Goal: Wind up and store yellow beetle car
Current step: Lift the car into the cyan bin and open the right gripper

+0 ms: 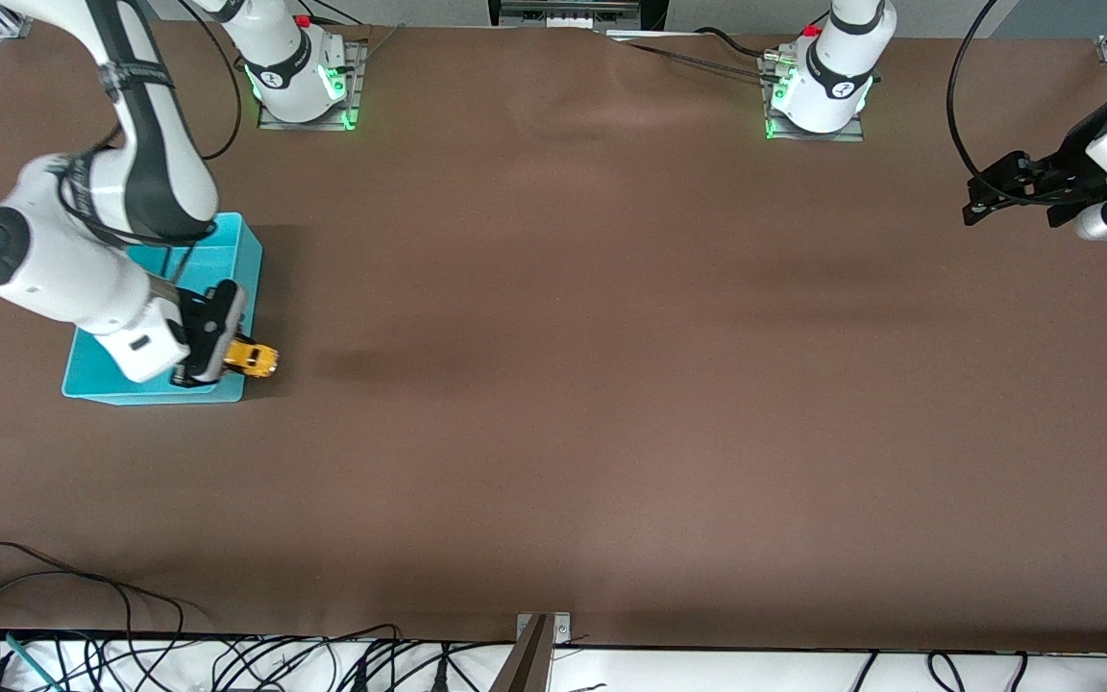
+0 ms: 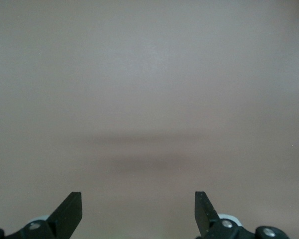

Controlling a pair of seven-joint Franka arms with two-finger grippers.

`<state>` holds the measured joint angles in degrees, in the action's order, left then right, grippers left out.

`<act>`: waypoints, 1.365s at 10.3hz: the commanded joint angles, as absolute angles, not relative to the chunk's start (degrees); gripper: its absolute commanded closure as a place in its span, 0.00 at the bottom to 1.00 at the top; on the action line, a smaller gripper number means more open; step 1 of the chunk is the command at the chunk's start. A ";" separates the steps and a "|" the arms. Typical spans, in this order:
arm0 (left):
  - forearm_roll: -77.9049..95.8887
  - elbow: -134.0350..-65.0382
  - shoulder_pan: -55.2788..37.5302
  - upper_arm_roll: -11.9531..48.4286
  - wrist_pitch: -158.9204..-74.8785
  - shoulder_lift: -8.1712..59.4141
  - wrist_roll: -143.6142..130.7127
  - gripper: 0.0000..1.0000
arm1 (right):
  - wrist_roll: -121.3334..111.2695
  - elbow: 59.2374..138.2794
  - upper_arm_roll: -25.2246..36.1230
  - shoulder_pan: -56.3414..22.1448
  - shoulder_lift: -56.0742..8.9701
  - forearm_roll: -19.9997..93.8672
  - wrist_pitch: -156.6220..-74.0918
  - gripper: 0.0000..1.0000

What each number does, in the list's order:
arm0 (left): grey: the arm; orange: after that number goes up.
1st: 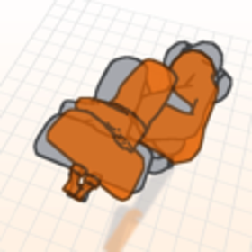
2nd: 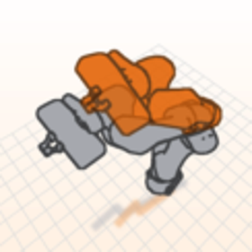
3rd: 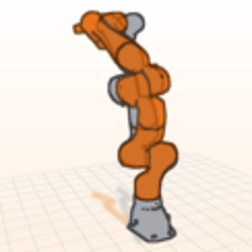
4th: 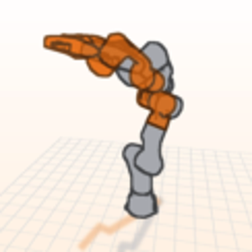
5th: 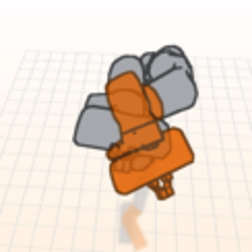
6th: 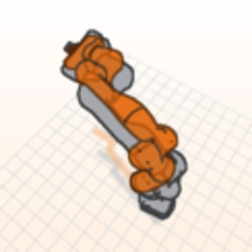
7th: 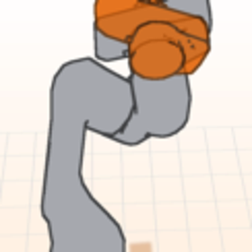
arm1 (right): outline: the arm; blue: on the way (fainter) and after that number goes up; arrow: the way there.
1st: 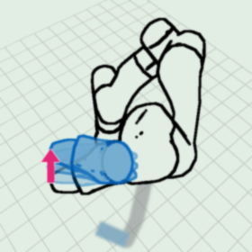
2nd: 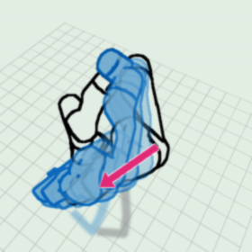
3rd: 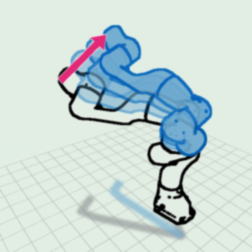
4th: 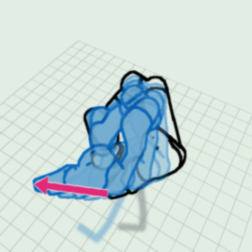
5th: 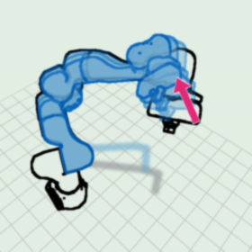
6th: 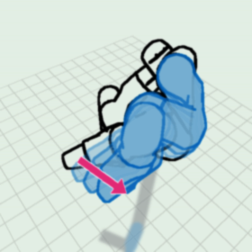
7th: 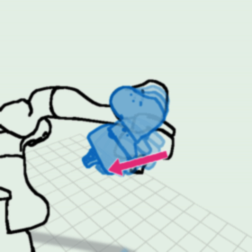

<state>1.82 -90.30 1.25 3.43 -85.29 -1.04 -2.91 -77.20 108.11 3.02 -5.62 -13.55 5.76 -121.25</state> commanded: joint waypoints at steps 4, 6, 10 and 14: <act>2.20 -90.00 1.58 3.60 -84.64 -1.14 -2.99 0.00 | -78.91 135.31 12.71 -5.54 2.80 -1.49 -134.69 1.00; 2.20 -89.91 1.41 3.69 -84.64 -1.14 -2.99 0.00 | -81.28 142.96 18.17 -5.45 2.46 -1.41 -144.70 1.00; 2.20 -89.82 1.41 3.78 -84.64 -1.14 -2.99 0.00 | -82.00 150.46 23.37 -5.27 -0.61 -0.97 -155.04 1.00; 2.29 -89.82 1.41 3.78 -84.64 -1.14 -2.99 0.00 | -82.00 151.52 25.49 -5.19 -4.21 -0.44 -155.21 1.00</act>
<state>1.82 -90.30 1.22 3.56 -85.26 -1.02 -2.91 -81.43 151.02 24.89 -5.16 -2.67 -0.82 -153.94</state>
